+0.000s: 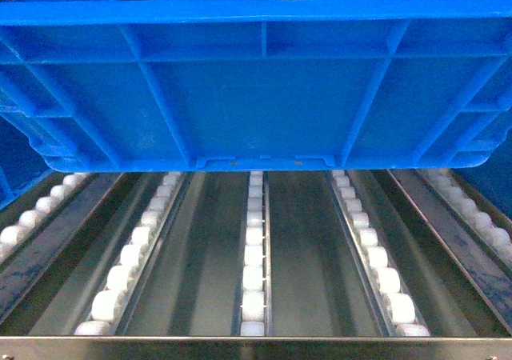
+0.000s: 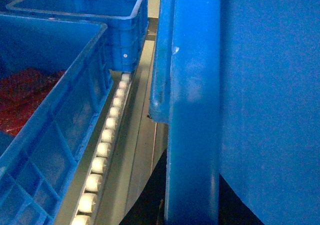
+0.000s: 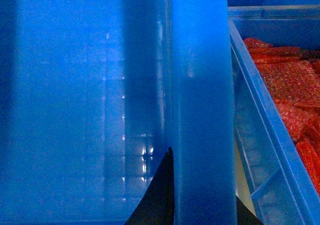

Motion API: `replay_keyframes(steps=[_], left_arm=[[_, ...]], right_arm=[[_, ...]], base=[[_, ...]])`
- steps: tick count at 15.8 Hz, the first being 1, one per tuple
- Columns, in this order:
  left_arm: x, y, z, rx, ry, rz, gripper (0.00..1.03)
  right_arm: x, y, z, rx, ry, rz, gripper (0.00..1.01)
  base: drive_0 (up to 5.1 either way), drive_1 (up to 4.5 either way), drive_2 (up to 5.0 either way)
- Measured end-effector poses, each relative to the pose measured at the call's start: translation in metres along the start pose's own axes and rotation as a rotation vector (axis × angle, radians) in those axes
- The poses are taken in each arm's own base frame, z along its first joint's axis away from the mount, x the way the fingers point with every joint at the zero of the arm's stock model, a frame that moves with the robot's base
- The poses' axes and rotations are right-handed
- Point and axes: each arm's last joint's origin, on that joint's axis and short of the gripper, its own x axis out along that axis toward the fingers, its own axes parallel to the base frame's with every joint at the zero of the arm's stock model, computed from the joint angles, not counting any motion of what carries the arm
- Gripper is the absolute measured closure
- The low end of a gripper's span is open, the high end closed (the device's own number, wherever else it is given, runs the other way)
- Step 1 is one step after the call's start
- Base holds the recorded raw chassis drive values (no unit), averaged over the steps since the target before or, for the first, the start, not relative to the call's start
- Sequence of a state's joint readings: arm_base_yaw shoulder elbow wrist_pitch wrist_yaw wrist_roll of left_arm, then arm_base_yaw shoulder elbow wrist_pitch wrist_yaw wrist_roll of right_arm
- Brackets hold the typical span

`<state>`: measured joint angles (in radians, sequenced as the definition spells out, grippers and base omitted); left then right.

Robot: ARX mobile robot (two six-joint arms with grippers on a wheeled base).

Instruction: Place box next to blue box on left shelf

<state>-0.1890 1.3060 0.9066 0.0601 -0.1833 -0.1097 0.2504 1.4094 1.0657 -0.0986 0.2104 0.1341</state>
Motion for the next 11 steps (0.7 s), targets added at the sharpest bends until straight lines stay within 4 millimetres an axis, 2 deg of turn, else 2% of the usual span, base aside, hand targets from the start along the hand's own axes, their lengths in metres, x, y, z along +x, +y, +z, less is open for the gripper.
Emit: replay_keyframes(steps=[11], left_arm=[[0.0, 0.0, 0.0, 0.0, 0.0, 0.0, 0.95]], right_arm=[[0.0, 0.0, 0.0, 0.0, 0.0, 0.0, 0.93]], base=[[0.0, 0.0, 0.0]])
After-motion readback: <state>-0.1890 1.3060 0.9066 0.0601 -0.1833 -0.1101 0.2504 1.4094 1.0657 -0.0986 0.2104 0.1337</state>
